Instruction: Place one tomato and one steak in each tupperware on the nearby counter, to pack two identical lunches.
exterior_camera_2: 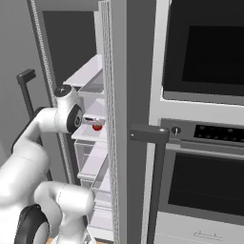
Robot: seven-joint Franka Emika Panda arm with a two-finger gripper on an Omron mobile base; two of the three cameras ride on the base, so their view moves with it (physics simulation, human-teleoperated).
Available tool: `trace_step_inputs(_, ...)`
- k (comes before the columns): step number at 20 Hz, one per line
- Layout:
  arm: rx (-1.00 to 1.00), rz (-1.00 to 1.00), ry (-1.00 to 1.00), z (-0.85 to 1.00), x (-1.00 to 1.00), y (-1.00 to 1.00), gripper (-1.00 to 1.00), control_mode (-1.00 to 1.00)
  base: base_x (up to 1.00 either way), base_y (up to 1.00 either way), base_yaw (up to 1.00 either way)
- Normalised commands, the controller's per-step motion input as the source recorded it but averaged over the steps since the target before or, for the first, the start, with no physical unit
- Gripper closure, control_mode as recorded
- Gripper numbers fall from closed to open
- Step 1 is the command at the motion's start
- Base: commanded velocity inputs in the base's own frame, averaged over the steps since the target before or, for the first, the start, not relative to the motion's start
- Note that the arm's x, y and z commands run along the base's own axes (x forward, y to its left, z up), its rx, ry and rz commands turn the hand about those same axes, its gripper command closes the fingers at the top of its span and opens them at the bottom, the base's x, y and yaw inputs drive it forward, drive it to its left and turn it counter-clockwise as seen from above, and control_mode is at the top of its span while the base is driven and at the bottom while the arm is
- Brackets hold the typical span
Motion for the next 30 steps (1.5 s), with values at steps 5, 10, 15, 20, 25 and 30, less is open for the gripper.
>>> trace_step_inputs(5, 0.08, -0.22, -0.15, -0.28, 0.67, 0.24, -1.00, -1.00, 0.00, 0.00, 0.00)
trace_step_inputs(10, 0.25, -0.03, 0.04, -0.03, 0.44, -0.01, -1.00, -1.00, 0.00, 0.00, 0.00)
trace_step_inputs(15, 0.01, 0.00, 0.09, 0.00, 0.17, 0.00, -1.00, -1.00, 0.00, 0.00, 0.00)
trace_step_inputs(20, 0.04, 0.00, 0.00, -0.07, 0.20, 0.00, -1.00, -1.00, 0.00, 0.00, 0.00)
trace_step_inputs(25, 0.19, 0.00, 0.00, -0.09, 0.31, 0.00, -1.00, -1.00, 0.00, 0.00, 0.00)
trace_step_inputs(30, 0.15, 0.00, 0.00, -0.08, 0.34, 0.00, -1.00, -1.00, 0.00, 0.00, 0.00)
